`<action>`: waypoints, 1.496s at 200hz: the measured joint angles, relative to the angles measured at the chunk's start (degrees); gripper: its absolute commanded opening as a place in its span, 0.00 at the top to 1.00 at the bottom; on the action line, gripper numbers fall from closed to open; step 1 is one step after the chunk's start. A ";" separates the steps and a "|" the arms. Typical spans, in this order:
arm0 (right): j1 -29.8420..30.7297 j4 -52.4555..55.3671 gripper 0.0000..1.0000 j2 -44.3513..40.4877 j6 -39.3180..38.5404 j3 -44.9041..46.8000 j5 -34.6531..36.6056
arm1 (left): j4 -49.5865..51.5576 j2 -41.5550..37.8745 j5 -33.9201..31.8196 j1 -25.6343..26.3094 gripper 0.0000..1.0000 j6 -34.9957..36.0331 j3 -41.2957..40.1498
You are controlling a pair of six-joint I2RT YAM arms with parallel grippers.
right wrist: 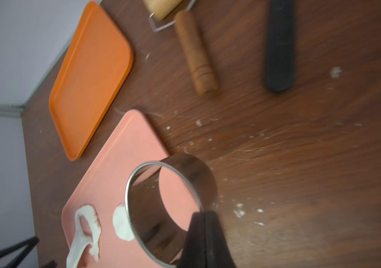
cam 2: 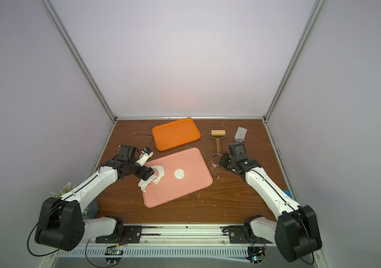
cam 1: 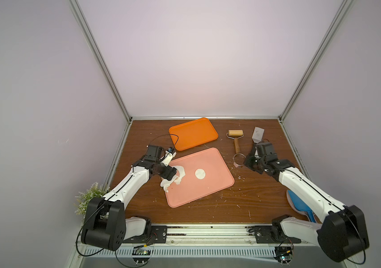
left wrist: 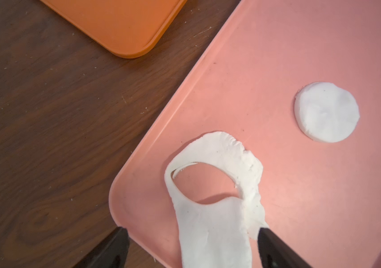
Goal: Roll out the dumpling wrappers from the dough
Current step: Place the dumpling mold at the center of the board, then pick up the spatula from the center of the board.
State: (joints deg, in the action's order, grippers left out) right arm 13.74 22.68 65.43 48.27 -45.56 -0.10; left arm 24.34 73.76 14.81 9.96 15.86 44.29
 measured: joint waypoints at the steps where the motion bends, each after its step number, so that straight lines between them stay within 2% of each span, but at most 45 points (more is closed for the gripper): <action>1: -0.35 0.00 1.00 -0.20 0.09 0.15 0.00 | 0.00 0.00 0.00 0.00 0.09 -0.02 0.00; 34: -13.92 1.14 1.00 -3.50 0.87 4.70 -0.46 | 0.02 0.33 0.48 0.00 0.09 0.00 0.00; 80: -22.82 -0.33 0.99 -0.02 0.61 7.48 -0.39 | 0.04 0.42 0.57 0.00 0.09 0.00 0.00; 92: -23.78 -0.72 0.88 0.26 0.63 8.11 -0.13 | 0.04 0.42 0.57 0.00 0.09 0.00 0.00; 109: -24.33 -1.22 0.57 1.18 -0.02 8.20 0.20 | 0.07 0.42 0.59 0.00 0.09 0.00 0.00; 132: -24.39 -1.95 0.23 2.25 -0.52 8.13 0.00 | 0.07 0.42 0.74 0.00 0.09 0.04 0.00; 141: -24.44 -1.86 0.14 2.19 -0.81 8.07 -0.13 | 0.07 0.42 0.87 0.00 0.09 0.09 0.00; 162: -24.44 -1.14 0.12 1.66 -1.40 6.80 -0.17 | 0.07 0.42 1.05 0.00 0.09 0.17 0.00; 183: -24.33 -0.28 0.05 0.55 -2.78 3.72 -0.24 | 0.07 0.42 1.27 -0.02 0.09 0.20 0.00; 205: -22.67 1.05 0.05 2.67 -5.09 -2.93 0.02 | 0.07 0.42 1.46 -0.02 0.09 0.20 0.00; 242: -15.47 1.57 0.05 18.29 -9.70 -17.25 1.53 | 0.09 0.42 1.62 0.00 0.09 0.22 0.00; 268: -12.00 1.70 0.08 28.85 -11.56 -23.10 3.21 | 0.09 0.42 1.75 -0.02 0.09 0.35 0.00; 299: -11.21 2.64 0.26 39.34 -13.38 -30.03 3.54 | 0.09 0.42 1.90 -0.02 0.09 0.42 0.00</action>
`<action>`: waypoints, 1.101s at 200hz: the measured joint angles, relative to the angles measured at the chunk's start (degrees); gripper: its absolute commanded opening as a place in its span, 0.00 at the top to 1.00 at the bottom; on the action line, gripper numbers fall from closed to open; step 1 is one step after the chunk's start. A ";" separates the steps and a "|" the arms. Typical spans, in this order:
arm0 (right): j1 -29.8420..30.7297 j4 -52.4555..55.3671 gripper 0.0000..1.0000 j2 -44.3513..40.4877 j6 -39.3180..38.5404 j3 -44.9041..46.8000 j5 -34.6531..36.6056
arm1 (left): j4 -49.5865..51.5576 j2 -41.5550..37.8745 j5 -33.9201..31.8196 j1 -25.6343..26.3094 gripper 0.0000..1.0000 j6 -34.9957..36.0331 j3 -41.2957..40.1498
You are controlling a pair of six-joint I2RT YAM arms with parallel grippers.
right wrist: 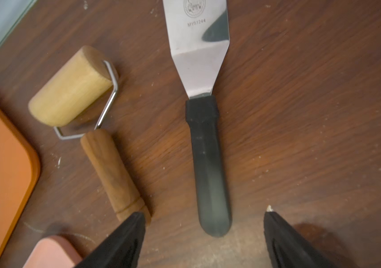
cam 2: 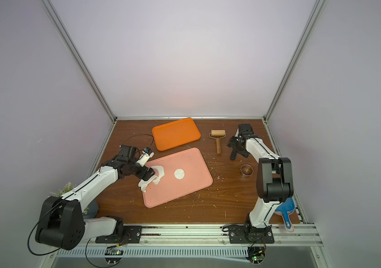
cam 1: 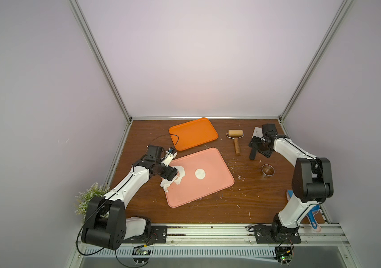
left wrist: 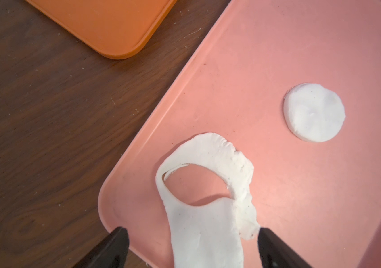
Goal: Roll out the dumpling wrappers from the dough
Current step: Pick up the spatula from the center of the board.
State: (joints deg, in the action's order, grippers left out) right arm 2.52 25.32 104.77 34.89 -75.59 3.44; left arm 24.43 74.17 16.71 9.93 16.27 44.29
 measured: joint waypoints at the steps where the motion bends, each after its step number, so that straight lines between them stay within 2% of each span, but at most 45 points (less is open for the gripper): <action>1: -0.02 0.04 0.26 0.22 -0.17 -0.17 0.04 | 0.02 0.00 0.00 0.00 0.09 0.00 0.00; 41: -0.39 1.73 0.28 11.13 -2.19 -10.88 2.19 | 0.02 0.28 0.13 0.00 0.09 0.04 0.00; 98: -0.66 5.70 0.31 22.16 -4.68 -23.41 4.24 | 0.04 0.46 0.22 0.00 0.09 0.09 0.00; 137: -1.25 6.62 0.36 23.21 -5.42 -24.57 5.20 | 0.04 0.46 0.20 0.00 0.09 0.09 0.00; 152: -1.75 6.71 0.45 23.26 -5.64 -24.59 5.25 | 0.07 0.46 0.20 0.00 0.09 0.11 0.00; 208: -2.29 7.39 0.50 23.67 -6.88 -25.22 5.05 | 0.04 0.46 0.20 0.00 0.09 0.15 0.00; 220: -2.29 7.61 0.56 24.13 -7.17 -25.99 5.07 | 0.07 0.46 0.17 0.00 0.09 0.15 0.00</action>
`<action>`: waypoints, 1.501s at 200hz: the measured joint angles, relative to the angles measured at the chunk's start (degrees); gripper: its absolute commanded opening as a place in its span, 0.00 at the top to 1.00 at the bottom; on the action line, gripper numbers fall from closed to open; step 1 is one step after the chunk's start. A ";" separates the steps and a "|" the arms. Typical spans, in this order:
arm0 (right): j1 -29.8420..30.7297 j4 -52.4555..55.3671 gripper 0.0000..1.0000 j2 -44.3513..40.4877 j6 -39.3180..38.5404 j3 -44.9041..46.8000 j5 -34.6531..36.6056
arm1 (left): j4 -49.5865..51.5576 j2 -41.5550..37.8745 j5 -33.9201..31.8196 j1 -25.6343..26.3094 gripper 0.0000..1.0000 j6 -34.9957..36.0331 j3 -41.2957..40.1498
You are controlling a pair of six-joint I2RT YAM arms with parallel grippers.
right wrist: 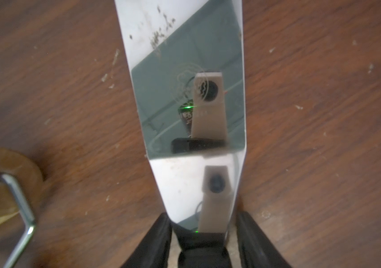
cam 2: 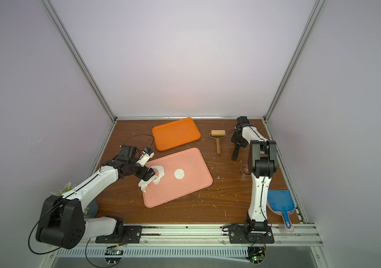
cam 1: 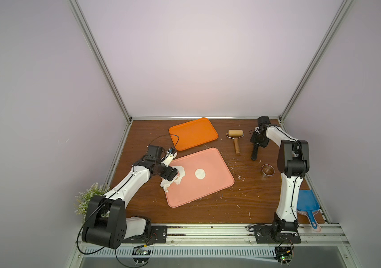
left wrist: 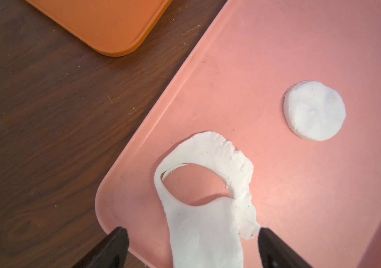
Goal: Roll out the dumpling wrappers from the dough
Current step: Pick up the spatula from the center of the board.
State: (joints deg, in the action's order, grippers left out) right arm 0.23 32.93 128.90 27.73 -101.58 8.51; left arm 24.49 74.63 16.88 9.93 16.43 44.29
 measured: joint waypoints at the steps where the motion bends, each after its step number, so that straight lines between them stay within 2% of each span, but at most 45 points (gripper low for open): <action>1: 0.00 0.02 0.57 0.07 -0.07 -0.07 -0.02 | 0.00 0.00 0.00 0.00 0.09 -0.02 0.00; 52: 0.02 0.35 1.00 0.66 -1.16 -1.27 -1.01 | -0.02 0.00 -0.02 0.00 0.09 0.00 0.00; 118: 0.50 3.85 1.00 1.60 -2.93 -4.26 -1.09 | 0.00 0.00 -0.02 0.00 0.09 0.02 0.00; 165: 2.16 7.78 1.00 -1.25 -2.84 -4.13 -1.31 | 0.00 0.00 -0.02 0.00 0.09 0.04 0.00; 218: 5.03 9.99 1.00 -13.75 -1.81 -0.13 -1.25 | -0.02 0.00 -0.02 0.00 0.09 0.04 0.00; 258: 8.28 13.05 1.00 -26.34 -0.59 4.94 -1.44 | -0.02 0.00 -0.37 0.00 0.08 0.02 0.00; 278: 12.00 16.35 1.00 -31.28 -0.59 5.09 -1.84 | -0.04 0.00 -0.76 0.00 0.08 -0.02 0.00; 300: 19.26 20.48 1.00 -33.68 -0.85 4.63 -3.06 | -0.04 0.00 -1.14 0.00 0.08 -0.07 0.00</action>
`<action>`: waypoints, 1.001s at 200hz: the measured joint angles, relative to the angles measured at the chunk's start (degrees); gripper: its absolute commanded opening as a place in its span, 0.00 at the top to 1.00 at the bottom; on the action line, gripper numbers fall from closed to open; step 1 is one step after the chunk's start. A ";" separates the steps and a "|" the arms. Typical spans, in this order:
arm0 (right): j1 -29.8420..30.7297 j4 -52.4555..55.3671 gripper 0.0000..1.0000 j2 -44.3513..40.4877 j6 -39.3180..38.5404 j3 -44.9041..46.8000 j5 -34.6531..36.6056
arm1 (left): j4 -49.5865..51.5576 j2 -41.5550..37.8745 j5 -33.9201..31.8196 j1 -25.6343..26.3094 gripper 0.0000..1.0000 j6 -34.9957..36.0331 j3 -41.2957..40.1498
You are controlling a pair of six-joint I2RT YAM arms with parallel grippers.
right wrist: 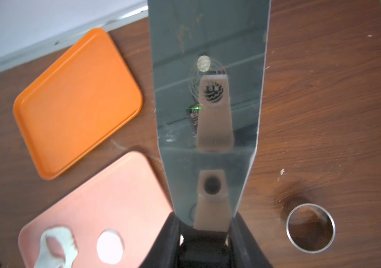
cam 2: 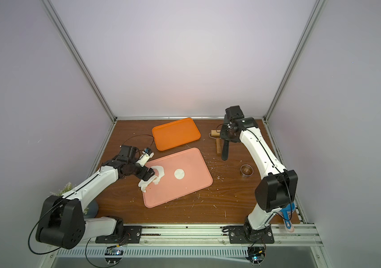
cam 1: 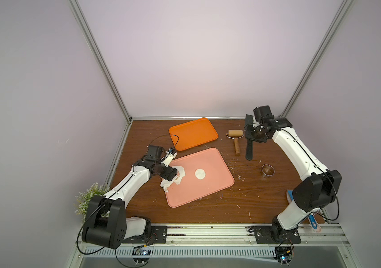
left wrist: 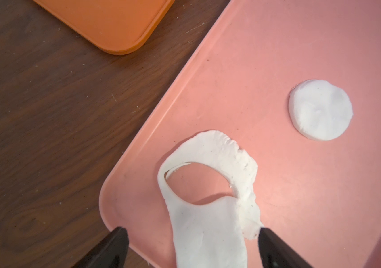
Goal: Roll out the dumpling wrappers from the dough
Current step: Pick up the spatula from the center of the board, then scoop the dumpling wrapper from the work surface.
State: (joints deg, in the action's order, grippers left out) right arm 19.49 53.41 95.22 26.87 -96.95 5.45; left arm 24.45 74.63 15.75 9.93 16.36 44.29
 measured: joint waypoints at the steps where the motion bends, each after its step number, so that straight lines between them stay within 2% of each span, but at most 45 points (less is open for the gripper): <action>1: 0.28 0.11 1.00 -0.02 -0.04 0.00 -0.02 | 0.00 0.00 -0.02 0.00 0.08 -0.02 0.00; 49: 21.11 12.41 1.00 2.93 -0.83 0.55 -0.96 | -0.02 0.00 -0.46 0.00 0.08 -0.09 0.00; 74: 28.70 16.79 1.00 4.17 -1.44 3.85 -2.54 | -0.02 0.00 -0.50 0.00 0.08 -0.09 0.00; 142: 32.09 21.51 1.00 4.11 -1.31 12.76 -7.26 | -0.02 0.00 -0.46 0.00 0.08 -0.09 0.00; 200: 35.36 21.94 1.00 8.15 -1.38 11.47 -6.36 | -0.02 0.00 -0.46 0.00 0.08 -0.09 0.00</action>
State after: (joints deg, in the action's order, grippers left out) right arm 54.85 75.35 103.37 25.50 -85.47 -0.91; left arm 24.43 74.63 15.29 9.93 16.27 44.29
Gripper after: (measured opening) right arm 0.340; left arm 0.917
